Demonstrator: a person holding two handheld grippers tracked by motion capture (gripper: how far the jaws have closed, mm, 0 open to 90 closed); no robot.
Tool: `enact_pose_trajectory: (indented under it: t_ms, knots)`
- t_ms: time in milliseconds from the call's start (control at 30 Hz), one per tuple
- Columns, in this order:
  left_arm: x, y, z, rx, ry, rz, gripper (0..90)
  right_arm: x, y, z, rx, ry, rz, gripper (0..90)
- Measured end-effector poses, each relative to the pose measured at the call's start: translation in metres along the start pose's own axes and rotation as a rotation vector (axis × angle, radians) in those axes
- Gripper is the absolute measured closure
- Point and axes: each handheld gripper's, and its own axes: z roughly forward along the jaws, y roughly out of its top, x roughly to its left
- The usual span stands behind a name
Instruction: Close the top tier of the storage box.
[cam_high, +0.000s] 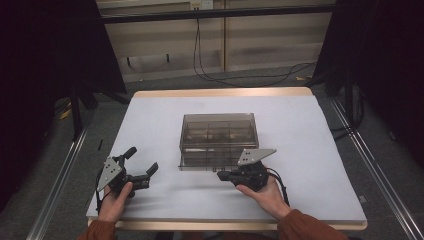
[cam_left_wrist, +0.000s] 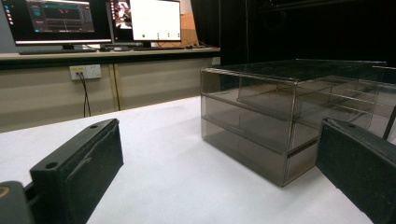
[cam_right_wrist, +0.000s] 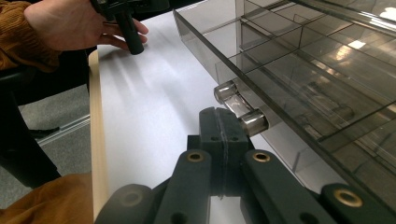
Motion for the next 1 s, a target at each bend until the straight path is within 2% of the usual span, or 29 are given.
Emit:
enact_pose_trajectory:
  t_ms: [367,467,733,767,1000]
  knots:
    - [-0.0007,-0.0001,0.0006,-0.008,0.002,-0.011,1.0,-0.0021,0.0003,-0.0003,-0.008,-0.008,0.003,90.0]
    - [-0.0001,0.0000,0.0000,0.001,0.000,0.001,1.0,-0.0023,0.0003,-0.0005,-0.007,-0.010,0.001,90.0]
    - [-0.0007,-0.0001,0.0006,-0.005,0.002,-0.010,1.0,-0.0036,0.0013,0.0003,-0.011,-0.014,0.008,90.0]
    - [-0.0001,0.0000,0.0000,0.002,0.000,0.001,1.0,-0.0045,0.0015,0.0003,-0.010,-0.013,0.011,90.0]
    - [-0.0001,0.0000,0.0000,0.002,0.000,0.001,1.0,-0.0061,0.0017,0.0016,-0.007,-0.013,0.012,90.0]
